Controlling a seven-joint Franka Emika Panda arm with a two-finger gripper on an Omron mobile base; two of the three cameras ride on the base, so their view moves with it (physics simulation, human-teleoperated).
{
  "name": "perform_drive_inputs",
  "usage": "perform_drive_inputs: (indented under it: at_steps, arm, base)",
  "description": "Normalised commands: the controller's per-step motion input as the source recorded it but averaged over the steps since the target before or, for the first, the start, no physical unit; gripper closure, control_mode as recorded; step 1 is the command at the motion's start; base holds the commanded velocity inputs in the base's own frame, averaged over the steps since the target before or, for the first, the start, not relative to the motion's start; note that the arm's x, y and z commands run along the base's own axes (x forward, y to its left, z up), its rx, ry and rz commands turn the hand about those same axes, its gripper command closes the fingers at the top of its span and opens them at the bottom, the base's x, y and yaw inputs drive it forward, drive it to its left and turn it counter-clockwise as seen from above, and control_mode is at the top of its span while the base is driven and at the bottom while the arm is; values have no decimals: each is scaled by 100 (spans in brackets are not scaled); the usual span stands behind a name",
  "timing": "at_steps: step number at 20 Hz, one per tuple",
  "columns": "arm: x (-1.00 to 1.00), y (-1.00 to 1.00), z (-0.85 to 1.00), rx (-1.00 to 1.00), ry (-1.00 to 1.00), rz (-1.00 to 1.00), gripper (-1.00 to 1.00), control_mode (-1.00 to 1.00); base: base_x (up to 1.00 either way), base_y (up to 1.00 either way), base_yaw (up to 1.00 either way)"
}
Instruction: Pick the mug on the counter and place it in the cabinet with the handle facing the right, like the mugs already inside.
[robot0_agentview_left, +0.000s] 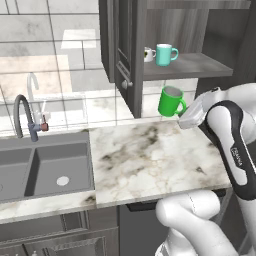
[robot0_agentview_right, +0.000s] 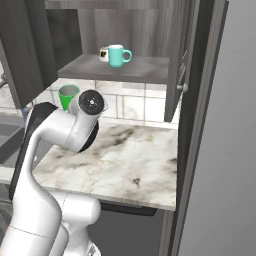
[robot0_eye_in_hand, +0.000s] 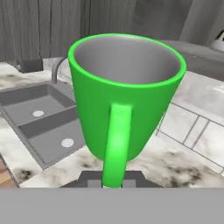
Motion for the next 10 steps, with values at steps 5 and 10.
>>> perform_drive_inputs:
  at_steps: [5, 10]
  arm:
    - [9, 0, 25, 0, 0, 10, 100, -100]
    - [1, 0, 40, 0, 0, 7, 100, -100]
  base:
    - [0, 0, 0]
    - [0, 0, 0]
